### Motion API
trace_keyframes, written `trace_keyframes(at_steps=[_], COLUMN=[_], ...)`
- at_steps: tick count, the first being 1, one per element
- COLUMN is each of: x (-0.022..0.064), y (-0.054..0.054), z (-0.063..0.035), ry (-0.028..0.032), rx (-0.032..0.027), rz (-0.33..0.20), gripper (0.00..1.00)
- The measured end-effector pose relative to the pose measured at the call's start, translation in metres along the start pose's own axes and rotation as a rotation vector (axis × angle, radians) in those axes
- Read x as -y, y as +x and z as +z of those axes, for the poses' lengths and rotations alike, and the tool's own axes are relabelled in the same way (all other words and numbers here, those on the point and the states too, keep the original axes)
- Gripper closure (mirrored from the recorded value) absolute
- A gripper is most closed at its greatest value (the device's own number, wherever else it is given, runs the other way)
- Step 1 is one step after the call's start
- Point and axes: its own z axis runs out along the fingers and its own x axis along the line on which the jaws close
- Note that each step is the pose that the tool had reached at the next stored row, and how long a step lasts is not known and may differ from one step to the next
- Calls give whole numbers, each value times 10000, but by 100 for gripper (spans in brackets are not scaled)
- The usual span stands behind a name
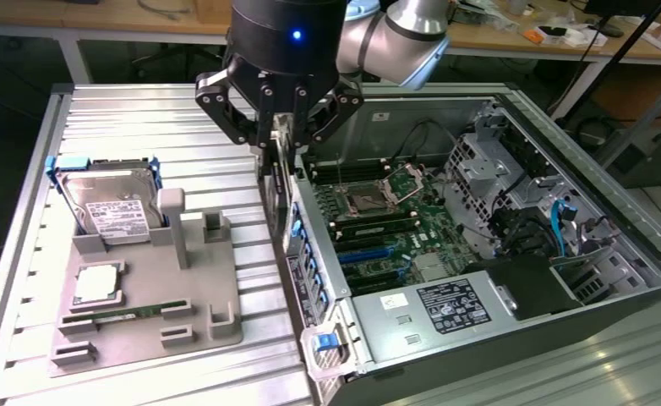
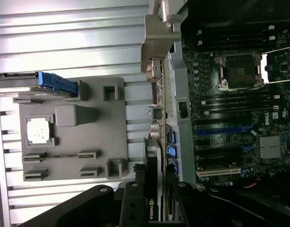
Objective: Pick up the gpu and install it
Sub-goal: 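Pick up the gpu and move the gpu toward the slot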
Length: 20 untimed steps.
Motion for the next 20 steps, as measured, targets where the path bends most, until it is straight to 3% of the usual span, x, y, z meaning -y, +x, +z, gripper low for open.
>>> trace_keyframes(at_steps=[20], x=[-13], y=[-164], z=[5], ry=[-1], rx=[0], rz=[0], gripper=[73])
